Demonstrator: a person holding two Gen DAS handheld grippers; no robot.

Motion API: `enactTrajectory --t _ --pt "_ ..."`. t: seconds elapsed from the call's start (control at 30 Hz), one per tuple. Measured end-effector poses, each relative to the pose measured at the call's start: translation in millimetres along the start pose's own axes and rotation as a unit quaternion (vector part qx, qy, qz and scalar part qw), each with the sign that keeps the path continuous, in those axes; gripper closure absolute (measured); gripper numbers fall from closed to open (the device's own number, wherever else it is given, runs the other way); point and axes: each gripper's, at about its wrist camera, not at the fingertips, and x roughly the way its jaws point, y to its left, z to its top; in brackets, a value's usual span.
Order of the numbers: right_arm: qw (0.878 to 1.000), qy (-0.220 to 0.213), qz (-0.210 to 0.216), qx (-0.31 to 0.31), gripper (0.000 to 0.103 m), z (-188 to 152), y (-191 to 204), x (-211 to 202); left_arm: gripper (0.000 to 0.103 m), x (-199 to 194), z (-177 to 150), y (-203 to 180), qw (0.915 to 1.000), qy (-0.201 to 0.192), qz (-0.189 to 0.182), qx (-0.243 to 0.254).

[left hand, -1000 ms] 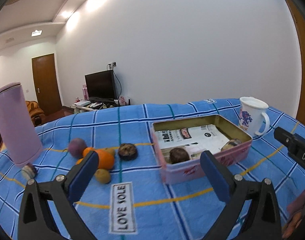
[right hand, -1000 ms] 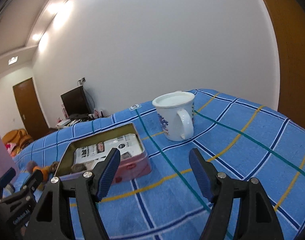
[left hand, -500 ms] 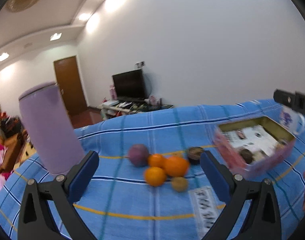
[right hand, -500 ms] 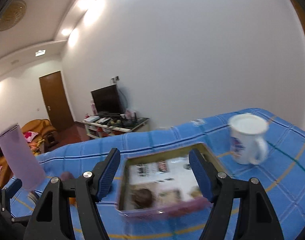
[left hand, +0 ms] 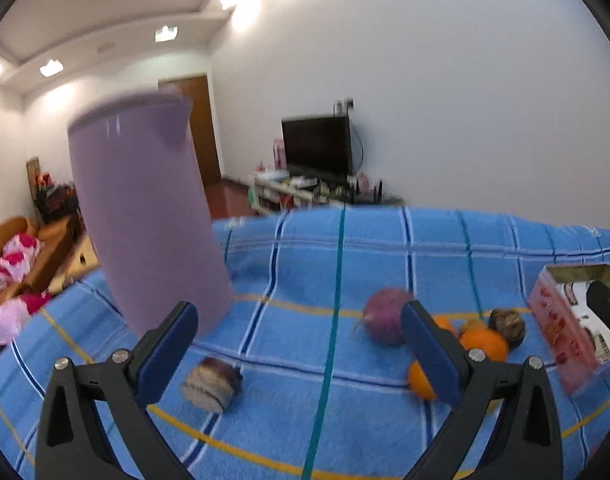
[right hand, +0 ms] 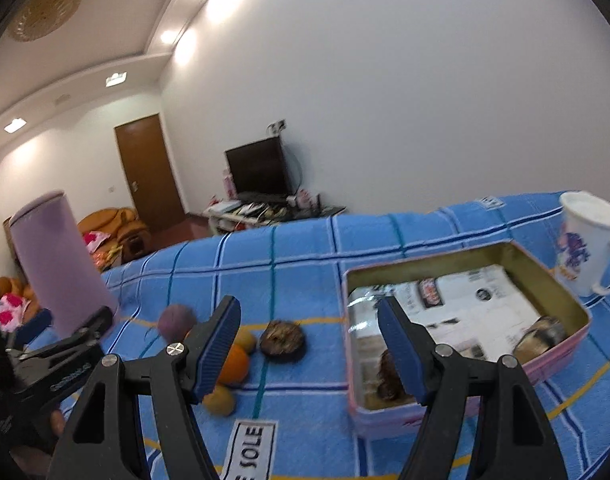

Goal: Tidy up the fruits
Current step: 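Withdraw both tools from the tin back toward the fruit pile, then grasp a small yellow-brown fruit with the right tool while the left tool grasps a beige-lidded jar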

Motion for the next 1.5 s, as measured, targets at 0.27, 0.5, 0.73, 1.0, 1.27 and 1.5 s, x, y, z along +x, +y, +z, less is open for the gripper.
enactTrajectory --t 0.27,0.5,0.73,1.0,1.27,1.5 --pt "0.998 0.04 0.045 -0.034 0.03 -8 17 11 0.0 2 0 6 0.9998 0.002 0.019 0.0" --pt "0.986 0.103 0.089 -0.099 0.047 -20 49 24 0.0 9 4 31 0.9968 0.016 0.078 -0.006" --pt "0.965 0.193 0.099 -0.144 0.055 -36 72 55 0.0 15 8 83 0.9946 0.03 0.089 -0.044" --pt "0.952 0.245 0.098 -0.157 0.059 -47 81 76 0.0 25 5 113 0.9938 0.055 0.071 -0.066" --pt "0.951 0.245 0.111 -0.153 0.076 -49 83 74 0.0 36 -7 75 0.9933 0.112 0.016 0.024" --pt "0.968 0.181 0.146 -0.09 0.076 -35 51 42 0.027 59 -20 76 0.984 0.178 -0.001 0.009"
